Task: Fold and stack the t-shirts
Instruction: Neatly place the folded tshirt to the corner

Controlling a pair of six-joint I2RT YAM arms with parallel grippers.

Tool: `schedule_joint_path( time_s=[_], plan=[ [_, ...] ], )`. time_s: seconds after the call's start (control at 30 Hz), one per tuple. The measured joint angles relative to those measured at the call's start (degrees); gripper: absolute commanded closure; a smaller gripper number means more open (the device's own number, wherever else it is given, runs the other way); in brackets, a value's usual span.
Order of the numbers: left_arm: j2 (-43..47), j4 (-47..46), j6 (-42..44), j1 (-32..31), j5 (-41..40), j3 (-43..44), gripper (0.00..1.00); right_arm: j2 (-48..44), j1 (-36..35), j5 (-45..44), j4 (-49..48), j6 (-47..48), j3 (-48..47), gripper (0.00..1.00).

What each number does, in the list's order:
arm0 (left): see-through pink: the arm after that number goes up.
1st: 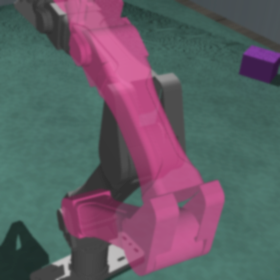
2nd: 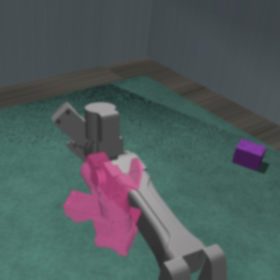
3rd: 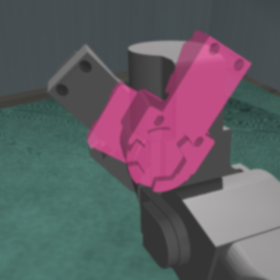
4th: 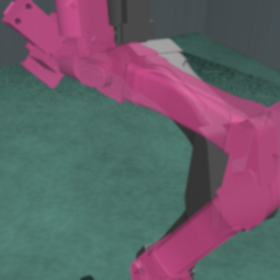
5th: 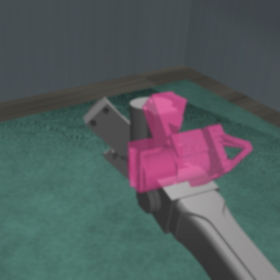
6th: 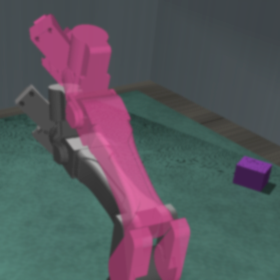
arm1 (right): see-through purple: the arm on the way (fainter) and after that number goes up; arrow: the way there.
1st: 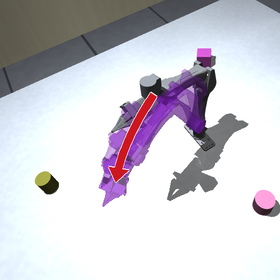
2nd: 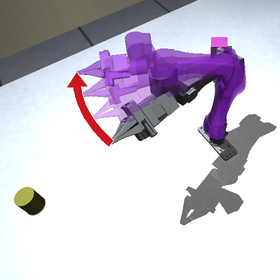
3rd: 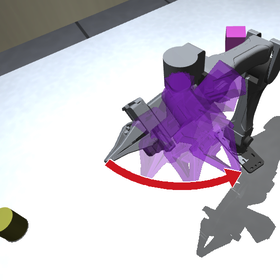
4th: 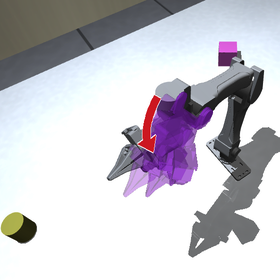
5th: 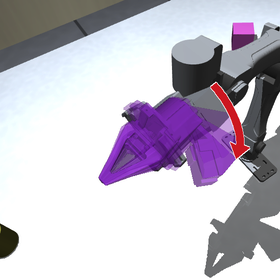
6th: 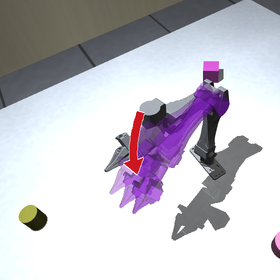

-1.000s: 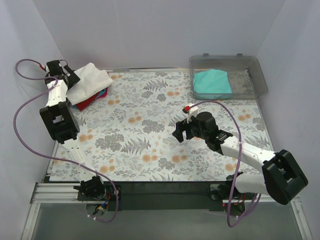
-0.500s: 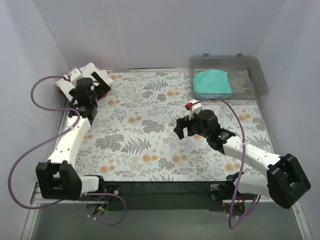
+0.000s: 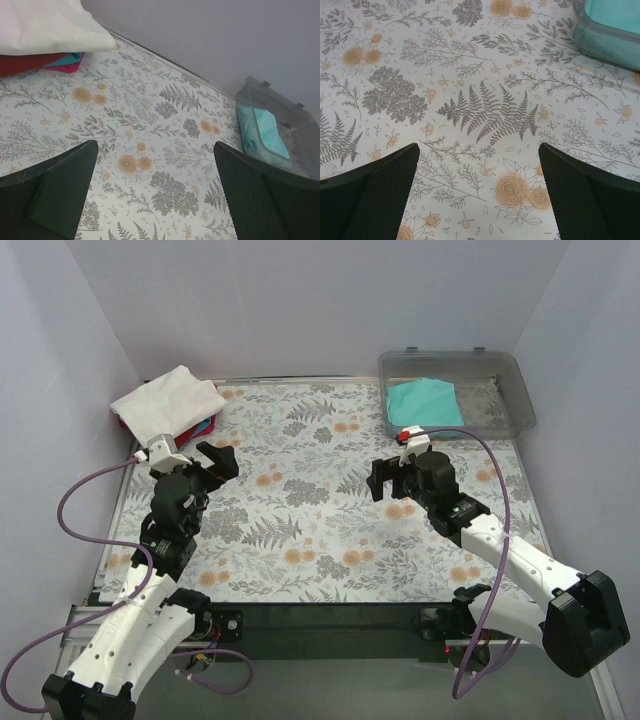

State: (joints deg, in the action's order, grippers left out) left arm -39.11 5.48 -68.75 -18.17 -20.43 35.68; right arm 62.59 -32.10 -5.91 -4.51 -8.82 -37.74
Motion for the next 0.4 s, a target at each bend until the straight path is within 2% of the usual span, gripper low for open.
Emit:
schedule_joint_path(
  time_s=[0.4],
  plan=[
    [2.6, 0.02, 1.64, -1.77, -0.33, -1.09, 0.07, -1.11, 1.29, -4.79, 1.68, 0.13, -0.81, 0.04]
  ],
)
